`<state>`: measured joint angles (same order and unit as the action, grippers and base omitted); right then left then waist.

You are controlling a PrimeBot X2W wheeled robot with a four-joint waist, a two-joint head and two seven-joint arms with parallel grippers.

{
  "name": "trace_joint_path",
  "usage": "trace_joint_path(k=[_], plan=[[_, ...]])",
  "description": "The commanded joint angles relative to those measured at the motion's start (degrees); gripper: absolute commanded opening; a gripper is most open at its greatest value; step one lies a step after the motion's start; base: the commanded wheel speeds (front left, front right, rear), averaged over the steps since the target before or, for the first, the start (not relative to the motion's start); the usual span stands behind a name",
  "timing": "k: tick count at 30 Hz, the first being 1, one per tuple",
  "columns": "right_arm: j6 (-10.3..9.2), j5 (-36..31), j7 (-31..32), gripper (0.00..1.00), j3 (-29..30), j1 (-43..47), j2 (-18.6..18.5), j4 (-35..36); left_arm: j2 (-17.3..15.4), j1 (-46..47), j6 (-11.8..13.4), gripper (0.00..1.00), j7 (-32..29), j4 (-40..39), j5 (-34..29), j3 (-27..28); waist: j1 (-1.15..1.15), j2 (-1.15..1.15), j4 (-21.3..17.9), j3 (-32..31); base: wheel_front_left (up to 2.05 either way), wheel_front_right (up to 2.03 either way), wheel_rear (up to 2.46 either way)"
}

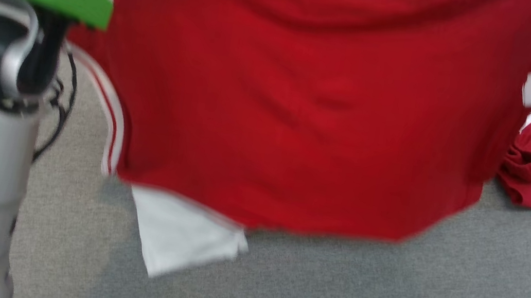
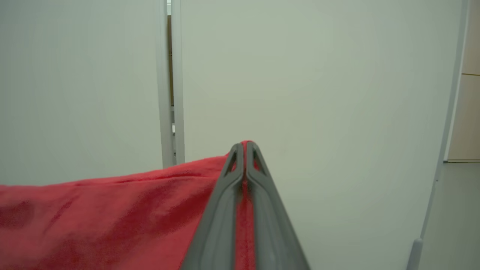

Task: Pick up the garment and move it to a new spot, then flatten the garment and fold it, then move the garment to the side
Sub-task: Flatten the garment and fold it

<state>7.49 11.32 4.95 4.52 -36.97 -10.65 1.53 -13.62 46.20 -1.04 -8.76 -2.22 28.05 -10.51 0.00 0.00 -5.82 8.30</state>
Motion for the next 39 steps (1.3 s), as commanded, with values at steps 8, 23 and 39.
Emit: trace_joint_path(k=[8,23,39], plan=[[0.0,-11.0,-10.1,0.0,-1.2,-32.3,0.0,-28.0,1.9,30.7,2.1,0.0,8.7,24.9,-6.5,0.2,0.0,0.0,3.1,11.2,0.0,0.0,0.0],[-0.01,-22.4,-20.1,0.0,3.4,-41.2,3.2,-52.7,6.7,33.6,-1.3,0.0,20.7,44.3,-5.2,-1.7,0.0,0.0,8.3,29.8,0.0,0.0,0.0],[-0.01,-4.9,-20.2,0.0,-3.9,-23.3,3.2,-38.1,5.4,10.4,-5.5,0.0,23.9,29.0,-3.7,2.5,0.0,0.0,5.4,25.6,0.0,0.0,0.0]])
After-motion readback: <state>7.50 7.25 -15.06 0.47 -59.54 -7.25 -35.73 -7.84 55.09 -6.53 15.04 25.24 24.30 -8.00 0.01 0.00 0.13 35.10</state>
